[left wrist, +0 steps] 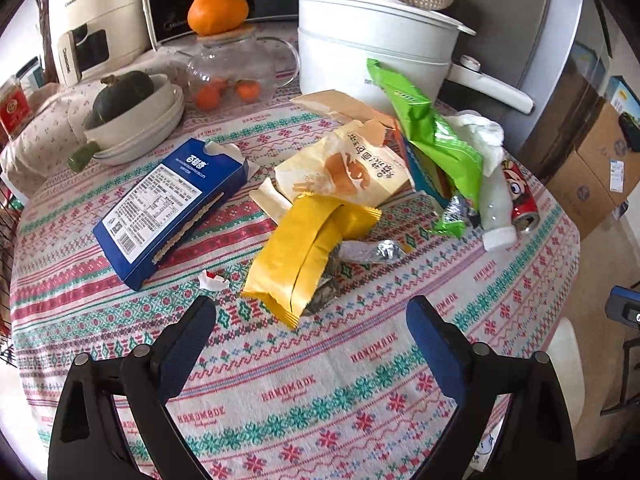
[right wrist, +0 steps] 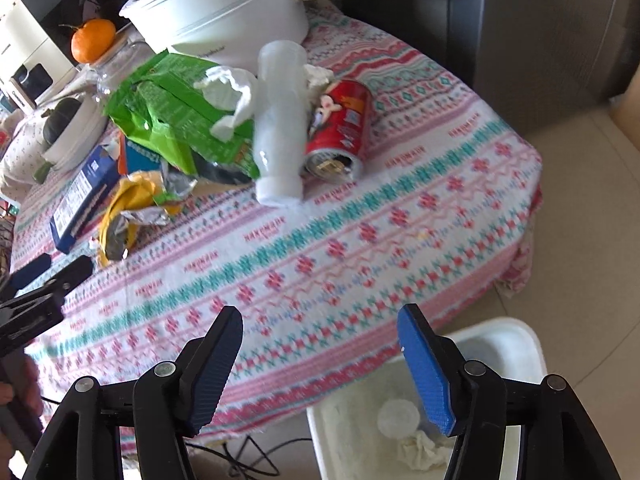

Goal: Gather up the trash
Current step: 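Grasp the yellow chip bag with the left gripper while the right tool returns to the table, then grasp the green snack bag with the right gripper while the left lifts the yellow bag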

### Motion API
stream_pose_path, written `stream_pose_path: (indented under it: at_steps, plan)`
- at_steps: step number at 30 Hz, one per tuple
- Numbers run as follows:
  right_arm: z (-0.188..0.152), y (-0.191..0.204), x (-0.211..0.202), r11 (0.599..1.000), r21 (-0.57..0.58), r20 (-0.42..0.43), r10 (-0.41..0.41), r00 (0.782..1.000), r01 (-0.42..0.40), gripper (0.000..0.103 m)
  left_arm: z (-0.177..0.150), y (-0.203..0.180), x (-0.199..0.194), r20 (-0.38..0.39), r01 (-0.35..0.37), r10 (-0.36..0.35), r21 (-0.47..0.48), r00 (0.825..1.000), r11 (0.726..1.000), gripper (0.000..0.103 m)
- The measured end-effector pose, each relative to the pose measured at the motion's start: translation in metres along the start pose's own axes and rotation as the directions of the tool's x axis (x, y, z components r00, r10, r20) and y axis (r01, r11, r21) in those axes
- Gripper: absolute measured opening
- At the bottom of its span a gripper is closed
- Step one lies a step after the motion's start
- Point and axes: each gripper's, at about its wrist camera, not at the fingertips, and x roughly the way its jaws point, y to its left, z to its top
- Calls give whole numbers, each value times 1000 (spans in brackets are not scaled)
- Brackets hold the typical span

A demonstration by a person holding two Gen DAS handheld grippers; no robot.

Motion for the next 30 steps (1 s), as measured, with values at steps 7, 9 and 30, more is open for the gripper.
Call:
stream_pose_path:
  at_steps: [7, 9, 30]
  plan:
    - [15, 8, 24, 999, 43, -36, 25, 999, -23, 70, 8, 14, 40, -36, -35, 34, -48, 999, 998, 68]
    - [17, 7, 29, 998, 58, -44, 31, 999, -28, 70, 5, 17, 48, -53, -57, 55, -50, 997, 997, 49]
    - [23, 75, 30, 995, -83, 81, 68, 994, -61, 69, -19, 39, -37, -45, -17, 12, -118, 999, 993, 0]
